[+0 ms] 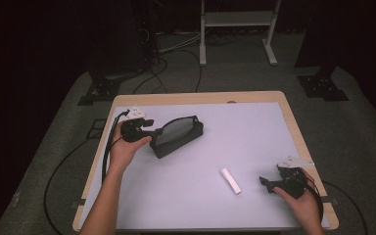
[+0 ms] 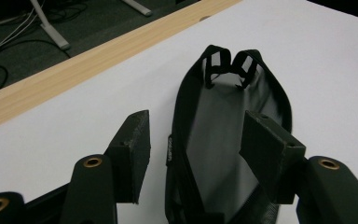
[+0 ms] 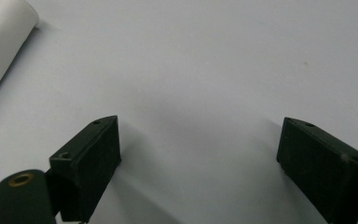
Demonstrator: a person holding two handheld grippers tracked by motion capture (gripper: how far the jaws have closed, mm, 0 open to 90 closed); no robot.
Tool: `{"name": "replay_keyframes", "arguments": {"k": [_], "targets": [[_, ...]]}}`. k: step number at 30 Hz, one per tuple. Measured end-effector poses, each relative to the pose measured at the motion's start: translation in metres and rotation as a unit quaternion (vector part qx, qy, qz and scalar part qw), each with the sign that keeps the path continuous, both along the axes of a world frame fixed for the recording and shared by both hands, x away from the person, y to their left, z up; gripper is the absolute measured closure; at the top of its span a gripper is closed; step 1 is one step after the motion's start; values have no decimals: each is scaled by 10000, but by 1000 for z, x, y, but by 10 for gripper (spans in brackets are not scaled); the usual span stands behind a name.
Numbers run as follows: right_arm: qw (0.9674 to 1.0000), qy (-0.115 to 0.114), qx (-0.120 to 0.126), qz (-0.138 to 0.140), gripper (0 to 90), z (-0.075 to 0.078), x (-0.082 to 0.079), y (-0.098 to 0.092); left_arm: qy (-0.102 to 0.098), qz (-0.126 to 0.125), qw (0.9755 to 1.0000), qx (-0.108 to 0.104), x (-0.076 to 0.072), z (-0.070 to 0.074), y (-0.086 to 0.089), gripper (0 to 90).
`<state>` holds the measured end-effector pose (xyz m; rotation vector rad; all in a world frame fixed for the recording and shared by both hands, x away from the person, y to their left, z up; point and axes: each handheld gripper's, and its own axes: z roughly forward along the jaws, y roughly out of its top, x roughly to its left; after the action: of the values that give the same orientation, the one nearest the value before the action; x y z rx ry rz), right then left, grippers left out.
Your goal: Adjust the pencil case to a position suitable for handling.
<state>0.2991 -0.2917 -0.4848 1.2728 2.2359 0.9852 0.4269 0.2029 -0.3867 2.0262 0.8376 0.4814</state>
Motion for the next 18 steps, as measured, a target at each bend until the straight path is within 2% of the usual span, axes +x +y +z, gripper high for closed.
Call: {"name": "replay_keyframes", "arguments": {"k": [9,18], "targets": [[10000,-12,-6,-8,125,0,0,0,15,-115,9999,-15,24,0,-5,424],[10000,-10,-4,-11,125,0,0,0,102,-245,9996,126,44,-6,-19,430]]}}
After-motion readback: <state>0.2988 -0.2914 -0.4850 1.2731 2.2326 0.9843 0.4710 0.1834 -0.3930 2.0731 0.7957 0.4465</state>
